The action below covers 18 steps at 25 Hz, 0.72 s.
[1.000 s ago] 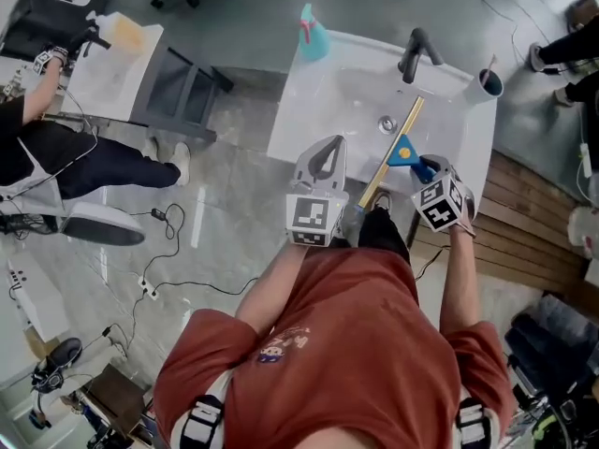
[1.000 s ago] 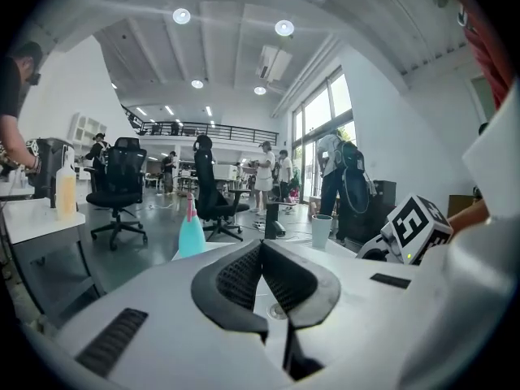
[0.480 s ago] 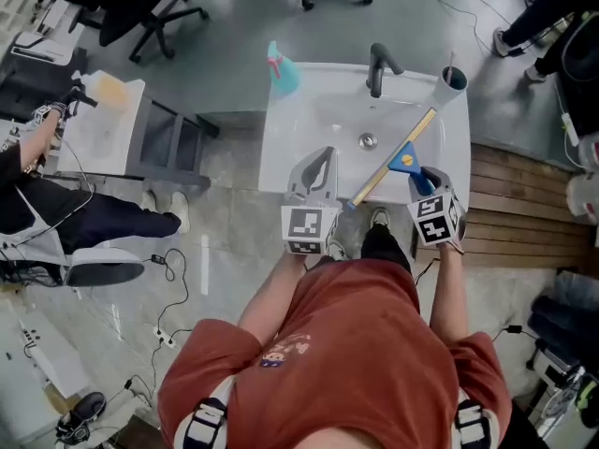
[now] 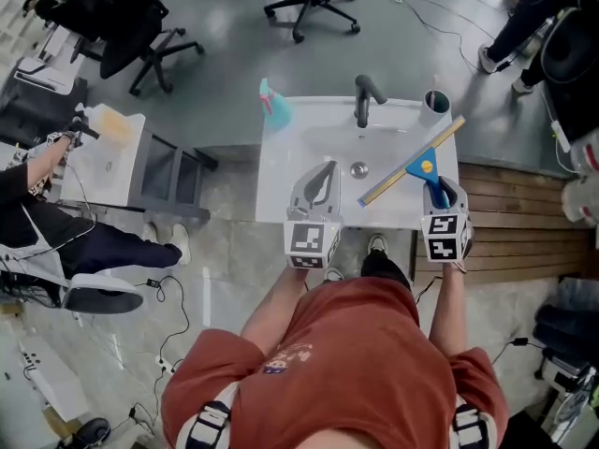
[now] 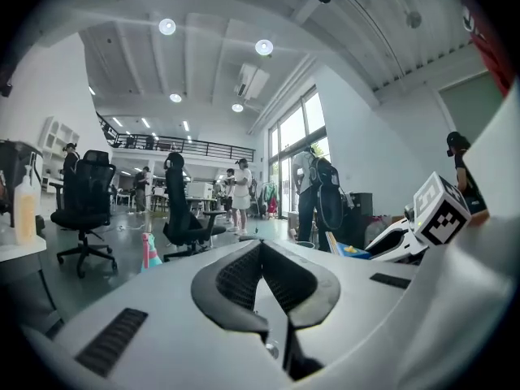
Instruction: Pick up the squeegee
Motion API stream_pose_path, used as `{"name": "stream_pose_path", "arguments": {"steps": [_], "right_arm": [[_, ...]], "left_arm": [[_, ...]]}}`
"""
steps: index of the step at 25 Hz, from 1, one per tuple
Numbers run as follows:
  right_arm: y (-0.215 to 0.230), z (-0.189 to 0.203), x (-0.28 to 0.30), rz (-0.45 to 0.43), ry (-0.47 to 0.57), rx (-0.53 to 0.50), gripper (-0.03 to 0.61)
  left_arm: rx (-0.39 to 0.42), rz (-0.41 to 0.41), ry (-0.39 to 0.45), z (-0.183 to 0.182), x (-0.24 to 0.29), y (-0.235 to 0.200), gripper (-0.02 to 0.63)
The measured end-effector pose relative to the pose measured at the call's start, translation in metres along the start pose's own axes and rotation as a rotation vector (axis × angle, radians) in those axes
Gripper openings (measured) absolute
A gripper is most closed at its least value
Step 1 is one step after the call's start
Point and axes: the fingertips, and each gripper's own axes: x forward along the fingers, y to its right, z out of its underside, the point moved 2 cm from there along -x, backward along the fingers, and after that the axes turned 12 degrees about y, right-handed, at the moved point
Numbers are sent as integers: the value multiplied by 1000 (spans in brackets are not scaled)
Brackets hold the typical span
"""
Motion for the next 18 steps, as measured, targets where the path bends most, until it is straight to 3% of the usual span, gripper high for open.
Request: {"name": "stream_pose_path", "arguments": {"steps": [8,13,18], "right_arm": [[47,-47,-2,100,110,80,124],[72,-87,-6,160,225,100,124],[82,-127,-12,173,355,114,124]], "left_arm": [[9,-12,85,-43,23,5,18],[49,-27,151,-76,34,3,18],[28,-47,222,-105,37,2,18]]}}
